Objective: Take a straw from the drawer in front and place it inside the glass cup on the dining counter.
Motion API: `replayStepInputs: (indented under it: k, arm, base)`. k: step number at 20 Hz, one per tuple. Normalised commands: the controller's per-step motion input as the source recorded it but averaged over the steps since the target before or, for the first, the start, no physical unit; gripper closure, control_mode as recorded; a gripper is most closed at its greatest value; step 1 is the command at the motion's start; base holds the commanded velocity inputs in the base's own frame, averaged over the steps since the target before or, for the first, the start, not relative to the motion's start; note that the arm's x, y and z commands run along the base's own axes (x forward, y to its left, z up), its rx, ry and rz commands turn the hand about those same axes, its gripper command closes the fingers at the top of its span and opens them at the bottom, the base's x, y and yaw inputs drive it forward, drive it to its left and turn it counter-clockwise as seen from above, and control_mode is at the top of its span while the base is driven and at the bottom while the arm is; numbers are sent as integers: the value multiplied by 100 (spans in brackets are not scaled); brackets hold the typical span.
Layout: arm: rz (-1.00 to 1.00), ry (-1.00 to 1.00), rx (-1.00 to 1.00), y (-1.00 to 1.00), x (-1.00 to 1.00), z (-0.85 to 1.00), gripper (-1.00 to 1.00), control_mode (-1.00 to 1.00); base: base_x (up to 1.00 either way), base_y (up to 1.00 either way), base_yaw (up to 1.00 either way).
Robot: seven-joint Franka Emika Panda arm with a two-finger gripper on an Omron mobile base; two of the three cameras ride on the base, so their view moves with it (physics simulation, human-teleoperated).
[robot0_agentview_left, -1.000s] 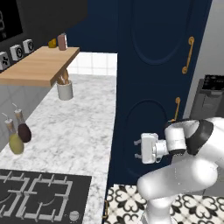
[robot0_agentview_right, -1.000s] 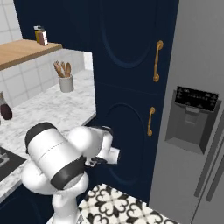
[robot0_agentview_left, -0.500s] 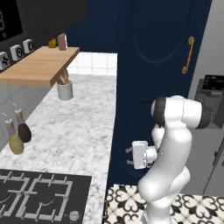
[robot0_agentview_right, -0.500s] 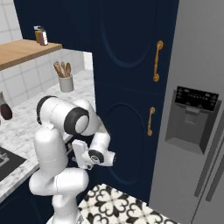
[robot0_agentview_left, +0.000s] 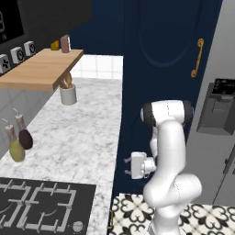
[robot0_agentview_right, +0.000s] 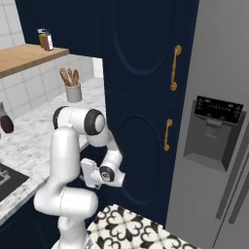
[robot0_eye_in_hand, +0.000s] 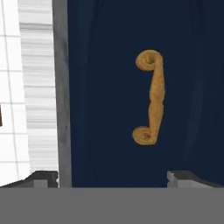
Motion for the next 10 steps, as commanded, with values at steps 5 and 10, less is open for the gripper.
replayStepInputs:
  k: [5, 10]
  arm:
    - [0, 0, 0, 23, 60, -29, -100, -100]
    - [0, 0, 0, 42, 30, -30, -100, -100]
  base:
    - [0, 0, 0]
    - [0, 0, 0]
